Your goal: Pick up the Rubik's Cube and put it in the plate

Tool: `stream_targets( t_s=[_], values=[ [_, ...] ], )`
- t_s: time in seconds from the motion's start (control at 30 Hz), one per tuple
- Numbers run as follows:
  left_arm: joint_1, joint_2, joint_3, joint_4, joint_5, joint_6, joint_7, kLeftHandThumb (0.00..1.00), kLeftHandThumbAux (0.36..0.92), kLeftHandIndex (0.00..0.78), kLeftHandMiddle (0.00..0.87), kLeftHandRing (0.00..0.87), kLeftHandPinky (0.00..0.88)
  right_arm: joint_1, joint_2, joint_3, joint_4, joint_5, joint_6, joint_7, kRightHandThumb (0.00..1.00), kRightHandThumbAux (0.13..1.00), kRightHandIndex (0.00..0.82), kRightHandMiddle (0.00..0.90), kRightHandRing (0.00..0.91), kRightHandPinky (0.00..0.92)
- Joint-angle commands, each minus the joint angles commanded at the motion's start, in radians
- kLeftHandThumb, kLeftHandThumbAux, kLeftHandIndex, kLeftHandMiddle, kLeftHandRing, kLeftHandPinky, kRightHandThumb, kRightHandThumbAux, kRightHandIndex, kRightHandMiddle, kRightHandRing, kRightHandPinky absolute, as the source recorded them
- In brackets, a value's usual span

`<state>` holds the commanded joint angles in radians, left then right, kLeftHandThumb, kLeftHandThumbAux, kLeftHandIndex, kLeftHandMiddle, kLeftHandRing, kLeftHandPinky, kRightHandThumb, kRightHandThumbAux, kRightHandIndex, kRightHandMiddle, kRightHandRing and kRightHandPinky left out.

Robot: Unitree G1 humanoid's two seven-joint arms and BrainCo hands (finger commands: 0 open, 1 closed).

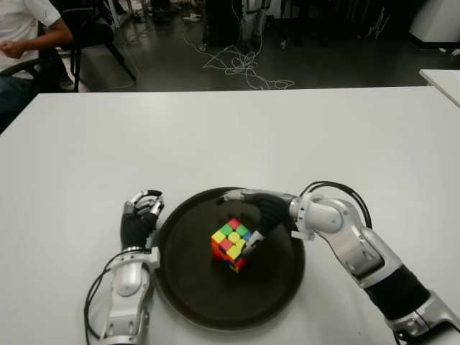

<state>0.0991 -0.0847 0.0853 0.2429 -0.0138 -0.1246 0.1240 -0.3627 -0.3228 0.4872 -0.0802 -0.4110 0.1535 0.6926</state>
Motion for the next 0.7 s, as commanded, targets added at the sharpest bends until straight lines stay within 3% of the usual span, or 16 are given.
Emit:
stream_targets(
  t_s=[0.17,0.23,0.43,0.6,0.7],
  values=[
    [0.002,0.002,-0.003,-0.010,0.011,0.014,0.008,0.709,0.705,0.443,0.812,0.833,0.821,0.032,-0.002,-0.025,-0.024,-0.010,-0.021,-0.062,0.000,0.749,0.000,0.000,0.000,0.000],
    [0.003,0.000,-0.003,-0.014,0.013,0.019,0.011,0.709,0.705,0.443,0.811,0.833,0.824,0.049,-0.017,-0.058,-0.044,0.000,-0.055,-0.093,0.000,0.751,0.000,0.000,0.000,0.000],
    [0.001,-0.001,-0.005,-0.018,0.019,0.024,0.018,0.709,0.706,0.443,0.809,0.834,0.823,0.079,-0.078,-0.228,-0.092,0.141,-0.124,-0.091,0.000,0.778,0.000,0.000,0.000,0.000],
    [-0.002,-0.002,-0.004,-0.021,0.024,0.037,0.028,0.708,0.706,0.443,0.806,0.830,0.822,0.177,-0.047,-0.346,-0.108,0.283,-0.190,-0.145,0.000,0.759,0.000,0.000,0.000,0.000],
    [-0.005,-0.003,-0.002,-0.022,0.023,0.046,0.032,0.708,0.706,0.443,0.805,0.829,0.822,0.256,-0.018,-0.445,-0.031,0.364,-0.339,-0.223,0.000,0.729,0.000,0.000,0.000,0.000]
  ],
)
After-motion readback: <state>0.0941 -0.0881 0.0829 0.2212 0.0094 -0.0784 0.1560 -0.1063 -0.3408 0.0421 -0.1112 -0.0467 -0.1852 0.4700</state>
